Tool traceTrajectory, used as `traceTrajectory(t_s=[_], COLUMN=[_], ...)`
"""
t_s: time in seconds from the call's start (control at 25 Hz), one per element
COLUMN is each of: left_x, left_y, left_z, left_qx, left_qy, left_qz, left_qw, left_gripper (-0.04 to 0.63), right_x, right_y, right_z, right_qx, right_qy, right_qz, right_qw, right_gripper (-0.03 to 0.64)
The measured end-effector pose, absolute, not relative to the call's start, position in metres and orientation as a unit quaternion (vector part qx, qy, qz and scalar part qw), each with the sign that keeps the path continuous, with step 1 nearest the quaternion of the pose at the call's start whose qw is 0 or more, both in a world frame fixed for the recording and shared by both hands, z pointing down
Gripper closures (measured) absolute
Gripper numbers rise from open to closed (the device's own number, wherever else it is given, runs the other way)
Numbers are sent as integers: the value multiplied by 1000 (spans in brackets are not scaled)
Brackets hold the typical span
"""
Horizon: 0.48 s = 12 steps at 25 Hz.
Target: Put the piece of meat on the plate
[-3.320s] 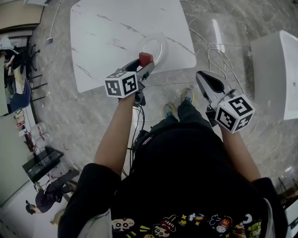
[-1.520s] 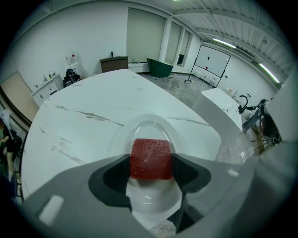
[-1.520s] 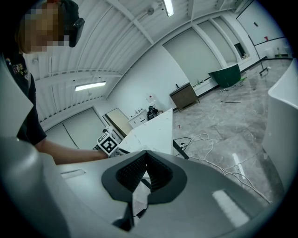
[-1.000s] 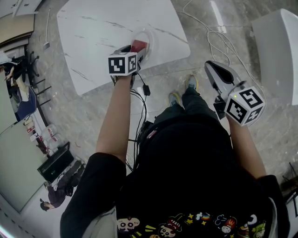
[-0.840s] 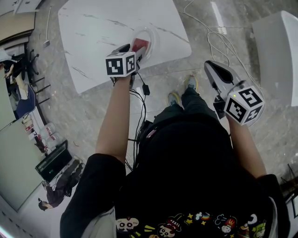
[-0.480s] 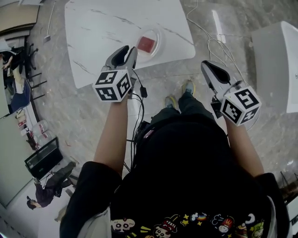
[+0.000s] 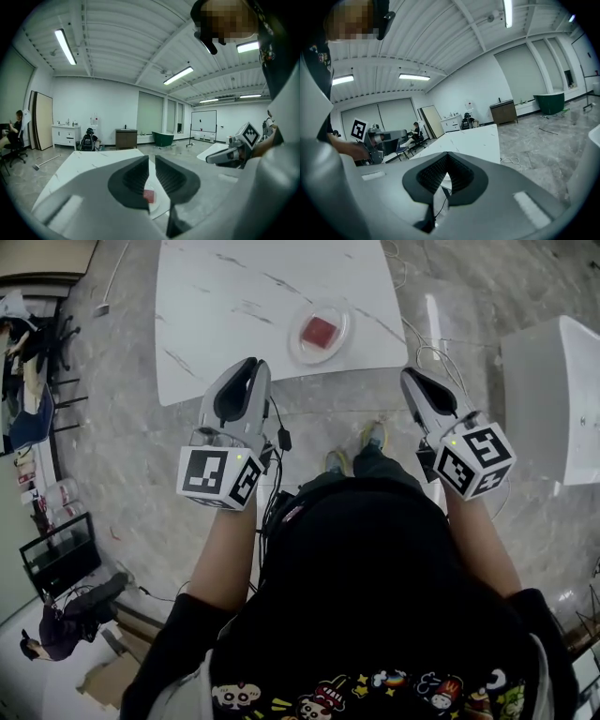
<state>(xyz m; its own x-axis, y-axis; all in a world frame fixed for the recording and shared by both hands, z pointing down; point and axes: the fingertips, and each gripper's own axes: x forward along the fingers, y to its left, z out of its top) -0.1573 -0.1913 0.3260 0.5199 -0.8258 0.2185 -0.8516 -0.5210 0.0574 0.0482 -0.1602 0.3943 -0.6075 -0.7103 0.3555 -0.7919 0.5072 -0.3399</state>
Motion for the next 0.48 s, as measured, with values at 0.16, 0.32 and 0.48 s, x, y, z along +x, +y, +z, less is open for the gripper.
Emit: traceTrajectory(t_s=[0.16, 0.32, 0.48], left_x=[-167, -177, -182], left_y=[-173, -163, -148], left_z=[312, 306, 304], left_qx=[871, 870, 876], left_qy=[-482, -484, -474], left_qz=[70, 56, 51], left_qw=[73, 71, 74], left_gripper=[443, 443, 443], right_x=[38, 35, 34], right_y=[-150, -142, -126], right_z=[383, 372, 368], right_qx=[453, 473, 493], right_qy=[-860, -853, -843], right_qz=[218, 204, 201], right_qw=[82, 79, 76], right_gripper=[595, 595, 595])
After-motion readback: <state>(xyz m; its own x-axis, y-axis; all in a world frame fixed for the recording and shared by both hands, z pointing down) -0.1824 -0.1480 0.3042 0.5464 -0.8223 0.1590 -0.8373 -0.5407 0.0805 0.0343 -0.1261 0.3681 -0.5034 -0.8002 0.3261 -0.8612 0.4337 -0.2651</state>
